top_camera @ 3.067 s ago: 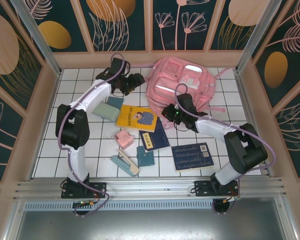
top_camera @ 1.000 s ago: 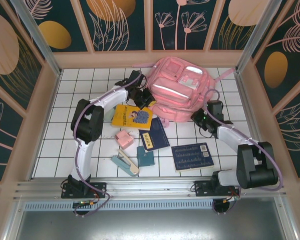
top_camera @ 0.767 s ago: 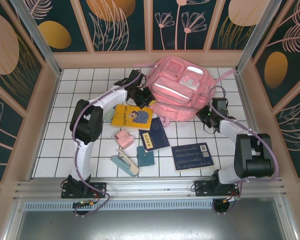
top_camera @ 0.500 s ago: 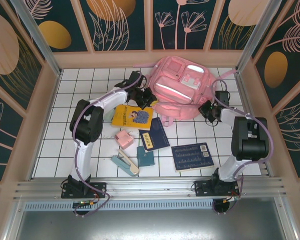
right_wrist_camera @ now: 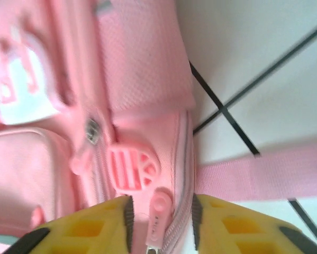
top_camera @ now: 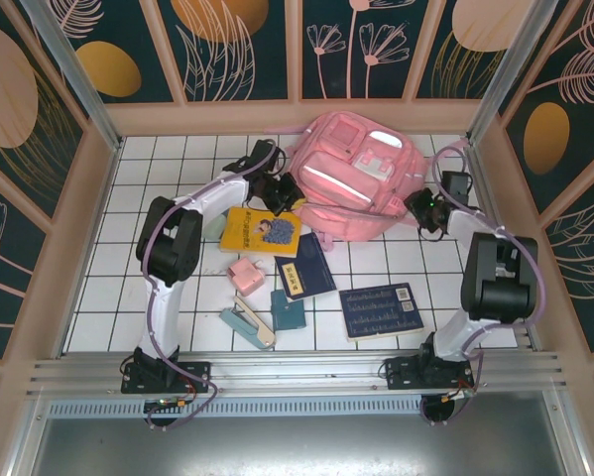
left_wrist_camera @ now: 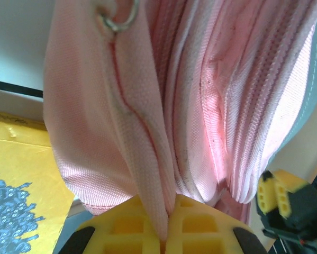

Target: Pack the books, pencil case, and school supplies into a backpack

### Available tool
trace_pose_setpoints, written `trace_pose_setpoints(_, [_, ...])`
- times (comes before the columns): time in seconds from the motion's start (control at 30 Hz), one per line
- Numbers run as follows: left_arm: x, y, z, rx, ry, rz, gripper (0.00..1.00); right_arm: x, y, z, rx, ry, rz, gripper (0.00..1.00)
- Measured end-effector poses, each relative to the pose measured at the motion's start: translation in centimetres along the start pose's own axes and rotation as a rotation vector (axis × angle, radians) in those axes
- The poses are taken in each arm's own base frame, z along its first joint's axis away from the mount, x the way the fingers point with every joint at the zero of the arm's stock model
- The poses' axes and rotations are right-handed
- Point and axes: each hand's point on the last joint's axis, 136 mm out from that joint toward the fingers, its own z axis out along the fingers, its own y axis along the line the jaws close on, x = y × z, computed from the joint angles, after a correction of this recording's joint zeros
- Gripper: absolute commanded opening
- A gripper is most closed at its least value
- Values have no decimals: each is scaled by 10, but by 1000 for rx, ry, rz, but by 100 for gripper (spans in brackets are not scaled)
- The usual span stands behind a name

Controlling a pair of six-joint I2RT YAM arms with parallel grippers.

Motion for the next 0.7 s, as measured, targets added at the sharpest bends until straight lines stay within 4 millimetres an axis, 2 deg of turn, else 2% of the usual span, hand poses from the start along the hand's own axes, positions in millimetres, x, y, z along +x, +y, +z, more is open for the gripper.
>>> trace_pose_setpoints(0.2, [-6,1,-4,-18,-24,7,6,-28,16,-41,3,-161,-64,38])
trace_pose_setpoints(0.23, [-6,1,-4,-19,-24,8,8,-29,17,-44,5,-169,-74,38])
trace_pose_setpoints(0.3, [-6,1,-4,-19,-24,19,22,-25,21,-43,3,-158,-110,39])
trace_pose_setpoints(0.4, [-10,0,-5,-17,-39,46,43,-3,39,-36,-1,-90,-211,45])
trace_pose_setpoints(0.47, [-15,-2,-7,-12,-54,65,53,19,66,-29,-21,-42,-334,54])
trace_pose_setpoints(0.53, [-21,-7,-12,-7,-80,95,57,40,98,-26,-56,-17,-465,60])
trace_pose_setpoints(0.6, [-25,-15,-22,1,-110,138,61,60,129,-28,-100,-12,-597,61])
trace_pose_setpoints(0.7, [-28,-38,-51,30,-179,237,66,77,166,-32,-156,-11,-758,61])
